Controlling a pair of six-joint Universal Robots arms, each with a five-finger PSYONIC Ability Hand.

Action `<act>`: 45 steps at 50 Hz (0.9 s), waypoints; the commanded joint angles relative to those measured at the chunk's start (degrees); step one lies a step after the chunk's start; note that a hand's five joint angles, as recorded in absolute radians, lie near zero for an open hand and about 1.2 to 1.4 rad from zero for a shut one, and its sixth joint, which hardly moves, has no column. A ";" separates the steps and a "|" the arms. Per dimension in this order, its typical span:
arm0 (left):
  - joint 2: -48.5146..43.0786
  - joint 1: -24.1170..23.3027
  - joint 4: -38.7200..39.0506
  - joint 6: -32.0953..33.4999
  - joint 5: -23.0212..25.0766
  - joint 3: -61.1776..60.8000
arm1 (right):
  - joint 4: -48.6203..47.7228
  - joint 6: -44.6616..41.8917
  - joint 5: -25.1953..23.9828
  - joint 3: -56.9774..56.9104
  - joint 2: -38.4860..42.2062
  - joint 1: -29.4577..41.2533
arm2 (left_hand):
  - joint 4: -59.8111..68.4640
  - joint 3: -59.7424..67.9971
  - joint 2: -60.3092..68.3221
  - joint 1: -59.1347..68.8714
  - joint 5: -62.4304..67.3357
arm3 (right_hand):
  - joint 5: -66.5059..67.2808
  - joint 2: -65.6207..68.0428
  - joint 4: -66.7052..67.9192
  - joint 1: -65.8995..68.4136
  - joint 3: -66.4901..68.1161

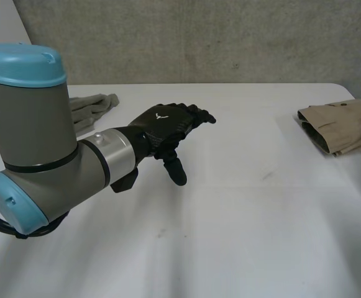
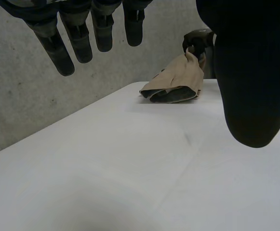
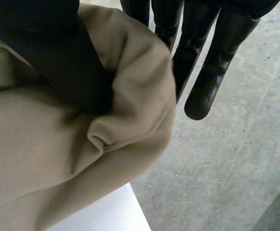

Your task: Fold the laundry.

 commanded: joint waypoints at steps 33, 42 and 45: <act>8.81 9.28 16.14 0.61 -8.26 -4.21 | 11.27 -19.39 -11.19 30.13 -40.25 14.17 | -1.07 -1.57 -1.15 -0.55 -1.94 | -55.63 -57.00 -58.07 -40.52 -57.17; 0.39 25.38 19.50 4.02 -5.46 -1.76 | -2.45 -19.65 -26.60 61.46 -52.58 24.65 | -0.40 -0.90 -0.48 0.13 -1.27 | -55.63 -57.00 -58.07 -40.52 -57.17; -5.48 30.38 18.62 8.93 -1.61 1.83 | -5.80 -20.62 -29.68 70.08 -55.75 28.08 | -0.56 -1.07 -0.64 -0.04 -1.43 | -55.63 -57.00 -58.07 -40.52 -57.17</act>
